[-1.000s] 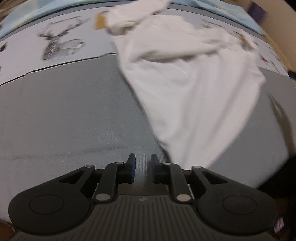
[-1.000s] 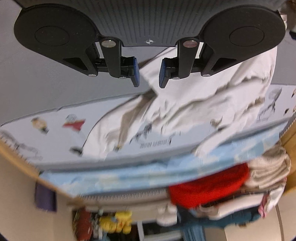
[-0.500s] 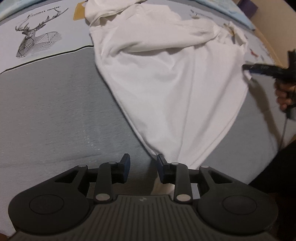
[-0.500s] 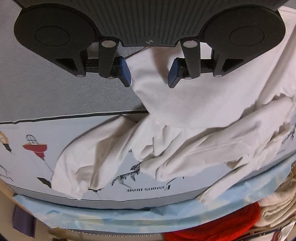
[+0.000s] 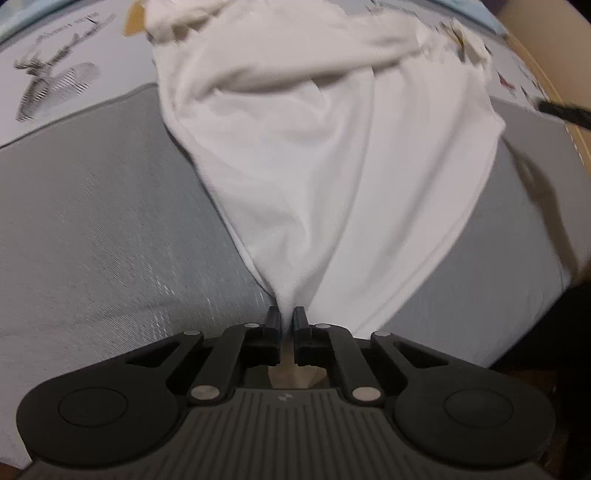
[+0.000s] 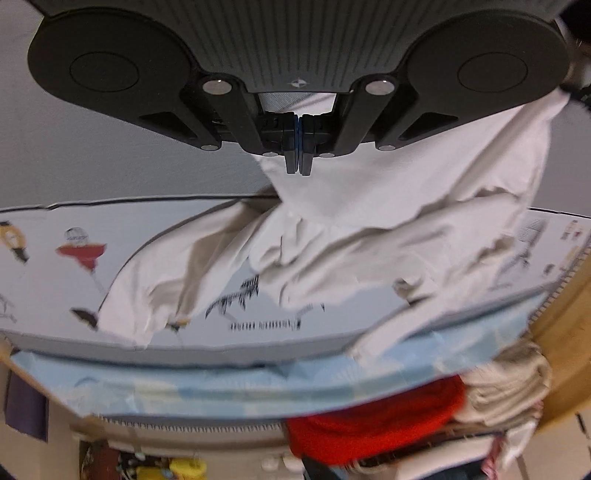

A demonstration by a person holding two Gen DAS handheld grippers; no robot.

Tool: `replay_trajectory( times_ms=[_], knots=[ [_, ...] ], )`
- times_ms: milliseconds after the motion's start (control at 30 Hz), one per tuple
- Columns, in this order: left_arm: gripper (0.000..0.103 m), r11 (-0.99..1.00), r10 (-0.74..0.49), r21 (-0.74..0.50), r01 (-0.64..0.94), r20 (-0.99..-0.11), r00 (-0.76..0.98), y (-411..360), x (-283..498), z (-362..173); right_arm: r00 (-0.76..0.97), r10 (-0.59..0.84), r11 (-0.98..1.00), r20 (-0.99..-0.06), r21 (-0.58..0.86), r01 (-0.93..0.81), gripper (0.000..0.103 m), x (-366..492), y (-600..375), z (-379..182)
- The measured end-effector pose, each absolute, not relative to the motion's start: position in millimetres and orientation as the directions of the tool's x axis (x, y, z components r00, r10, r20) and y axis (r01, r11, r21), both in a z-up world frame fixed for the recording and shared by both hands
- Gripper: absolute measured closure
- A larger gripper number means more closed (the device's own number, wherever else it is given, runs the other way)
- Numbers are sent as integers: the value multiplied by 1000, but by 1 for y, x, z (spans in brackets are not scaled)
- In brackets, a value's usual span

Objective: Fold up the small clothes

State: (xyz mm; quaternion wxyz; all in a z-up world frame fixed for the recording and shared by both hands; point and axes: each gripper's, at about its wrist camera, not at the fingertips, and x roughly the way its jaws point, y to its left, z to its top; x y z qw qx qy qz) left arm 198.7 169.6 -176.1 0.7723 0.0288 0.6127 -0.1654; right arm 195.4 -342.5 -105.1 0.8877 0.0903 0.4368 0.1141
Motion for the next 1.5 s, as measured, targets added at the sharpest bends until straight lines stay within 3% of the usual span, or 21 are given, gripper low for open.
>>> replay_trajectory(
  times_ms=[167, 267, 333, 400, 433, 567, 933, 967, 1033, 1167, 1367, 1433, 1500],
  knots=[
    [98, 962, -225, -169, 213, -934, 276, 176, 203, -154, 523, 263, 964, -811, 247, -102, 103, 152, -381, -103],
    [98, 972, -182, -134, 194, -950, 255, 172, 201, -154, 530, 224, 972, -818, 227, -61, 97, 144, -390, -108],
    [98, 977, -141, -95, 193, -959, 246, 170, 198, -158, 546, 243, 966, -802, 253, -58, 72, 147, -386, -110],
    [98, 977, -143, -97, 192, -960, 241, 171, 197, -159, 572, 238, 967, -785, 244, -68, 58, 155, -377, -111],
    [98, 976, -151, -104, 194, -958, 245, 171, 197, -158, 578, 241, 966, -780, 248, -68, 56, 161, -374, -115],
    [98, 971, -180, -137, 194, -958, 225, 174, 199, -161, 571, 265, 954, -777, 297, -38, 56, 189, -362, -141],
    [97, 956, -197, -151, 252, -967, 164, 173, 207, -178, 483, 234, 972, -844, 221, -85, 55, 261, -322, -205],
    [97, 954, -196, -151, 258, -967, 162, 171, 207, -179, 488, 232, 973, -841, 209, -102, 58, 263, -318, -207],
    [97, 955, -186, -139, 263, -969, 163, 170, 209, -181, 490, 210, 977, -846, 165, -135, 98, 264, -311, -207],
    [100, 961, -157, -95, 261, -961, 227, 167, 213, -175, 542, 233, 972, -807, 198, -123, 99, 256, -322, -178],
    [101, 962, -262, -193, 191, -844, 468, 177, 208, -121, 778, 227, 935, -586, 354, -7, 99, 191, -389, -68],
    [101, 957, -288, -222, 187, -807, 516, 181, 202, -106, 768, 241, 936, -593, 352, -22, 99, 161, -402, -52],
    [101, 960, -276, -209, 186, -821, 500, 181, 195, -104, 650, 342, 923, -679, 373, -96, 99, 136, -407, -59]
  ],
)
